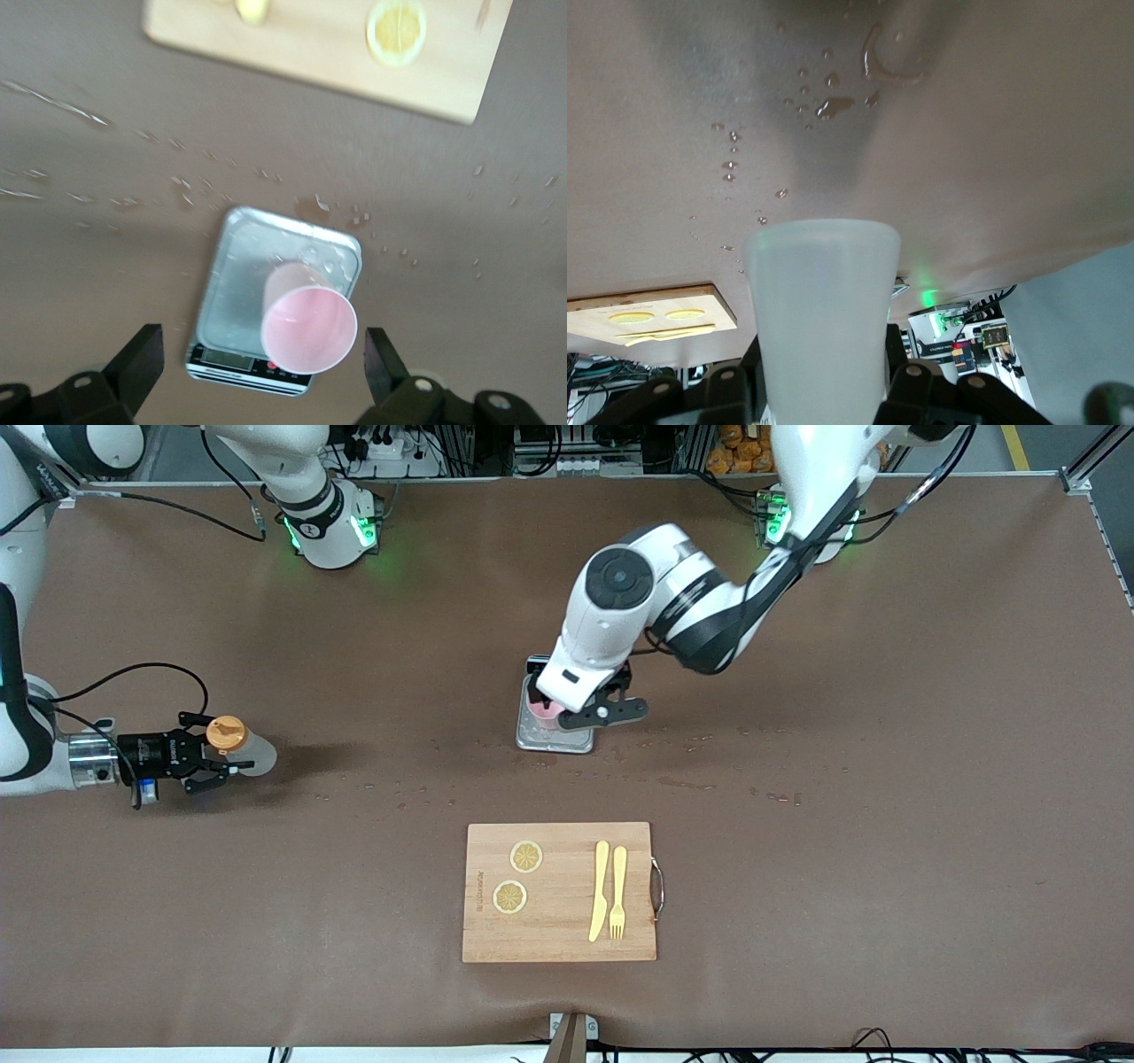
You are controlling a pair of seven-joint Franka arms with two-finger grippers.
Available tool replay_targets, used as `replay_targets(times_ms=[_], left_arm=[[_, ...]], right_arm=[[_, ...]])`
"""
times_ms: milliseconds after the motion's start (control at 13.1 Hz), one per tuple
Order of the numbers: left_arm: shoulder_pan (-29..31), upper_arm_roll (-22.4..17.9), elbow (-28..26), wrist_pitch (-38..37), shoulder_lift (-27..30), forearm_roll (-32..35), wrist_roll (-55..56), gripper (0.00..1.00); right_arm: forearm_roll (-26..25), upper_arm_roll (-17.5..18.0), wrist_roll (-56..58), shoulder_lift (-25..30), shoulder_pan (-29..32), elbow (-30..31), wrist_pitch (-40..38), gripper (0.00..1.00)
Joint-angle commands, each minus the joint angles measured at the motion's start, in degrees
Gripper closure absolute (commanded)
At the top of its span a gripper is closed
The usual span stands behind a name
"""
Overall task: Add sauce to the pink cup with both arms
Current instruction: 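Release the cup on the scale while the right gripper lifts the bottle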
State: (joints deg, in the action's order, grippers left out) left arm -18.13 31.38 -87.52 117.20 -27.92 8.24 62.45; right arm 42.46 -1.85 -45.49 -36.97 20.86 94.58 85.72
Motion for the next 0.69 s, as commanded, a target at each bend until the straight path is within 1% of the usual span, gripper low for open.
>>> replay_targets(times_ms=[0, 229, 458, 611], left_arm=[[5.3, 0.5, -1.8, -4.2, 7.4, 0.8, -2.1, 0.0], [9.8, 0.5, -1.8, -8.6, 11.6, -1.3, -8.8, 0.0], [17.0, 0.5, -1.7, -15.4, 17.8, -7.9, -20.2, 0.0], [20.9, 0.4, -1.7, -20.0, 20.2, -9.1, -27.7, 0.0]], right_arm=[[-1.5, -0.5, -5.1, 3.9, -3.1, 1.3, 1.0, 0.48], [-1.9, -0.5, -8.1, 5.1, -4.9, 1.3, 1.6, 0.48], [-3.7, -0.5, -14.0, 7.9, -8.2, 1.4, 2.4, 0.48], [-5.4, -0.5, -18.6, 10.4, -11.1, 2.2, 3.8, 0.48]])
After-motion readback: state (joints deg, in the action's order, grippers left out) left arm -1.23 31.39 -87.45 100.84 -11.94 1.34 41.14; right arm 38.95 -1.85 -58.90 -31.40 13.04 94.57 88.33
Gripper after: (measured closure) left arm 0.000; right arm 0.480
